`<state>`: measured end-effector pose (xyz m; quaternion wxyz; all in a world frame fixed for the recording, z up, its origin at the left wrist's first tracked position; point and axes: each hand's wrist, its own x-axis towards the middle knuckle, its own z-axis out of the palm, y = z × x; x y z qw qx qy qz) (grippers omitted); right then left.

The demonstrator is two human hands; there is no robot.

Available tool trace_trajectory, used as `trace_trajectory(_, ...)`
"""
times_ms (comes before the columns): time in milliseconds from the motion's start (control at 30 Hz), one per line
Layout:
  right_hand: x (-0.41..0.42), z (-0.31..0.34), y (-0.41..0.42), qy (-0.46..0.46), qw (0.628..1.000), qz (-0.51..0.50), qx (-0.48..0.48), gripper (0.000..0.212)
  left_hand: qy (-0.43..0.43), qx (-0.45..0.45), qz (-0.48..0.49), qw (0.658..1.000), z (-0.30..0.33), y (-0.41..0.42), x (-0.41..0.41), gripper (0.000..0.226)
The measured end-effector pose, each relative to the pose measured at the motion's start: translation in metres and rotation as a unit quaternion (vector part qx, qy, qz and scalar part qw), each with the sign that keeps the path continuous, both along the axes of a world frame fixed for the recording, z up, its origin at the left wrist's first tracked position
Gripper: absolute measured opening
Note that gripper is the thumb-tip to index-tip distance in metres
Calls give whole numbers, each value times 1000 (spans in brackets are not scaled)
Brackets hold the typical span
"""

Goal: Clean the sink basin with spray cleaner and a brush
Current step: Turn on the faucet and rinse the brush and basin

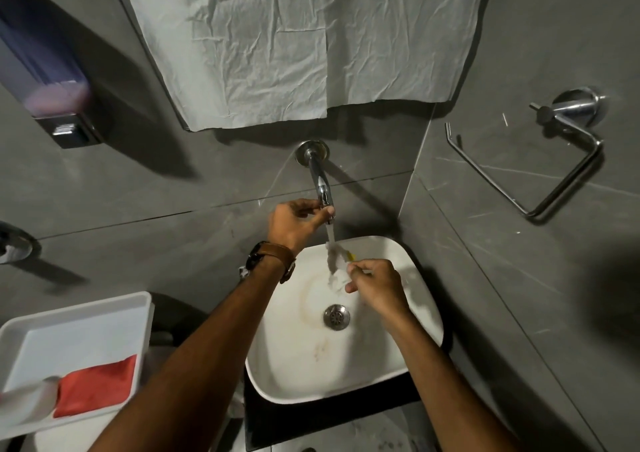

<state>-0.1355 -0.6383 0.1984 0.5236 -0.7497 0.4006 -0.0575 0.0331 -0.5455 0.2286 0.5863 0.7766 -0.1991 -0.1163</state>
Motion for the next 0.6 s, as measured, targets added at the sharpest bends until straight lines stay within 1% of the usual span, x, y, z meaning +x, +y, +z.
trace_trajectory(100, 3, 6, -1, -11, 995, -34, 88, 18, 7, 9, -1, 1000, 2, 0, 0, 22)
trace_trajectory(200, 5, 15, -4, -18, 990, -45, 133, 18, 12, 13, -1, 1000, 2, -1, -1, 27)
trace_trajectory(433, 4, 21, -5, -26, 988, -43, 143, 17, 22, 19, -5, 1000, 1, -2, 0, 38)
trace_trajectory(600, 5, 21, -6, -28, 989, -36, 141, 17, 27, 11, -12, 999, 1, -2, -3, 39)
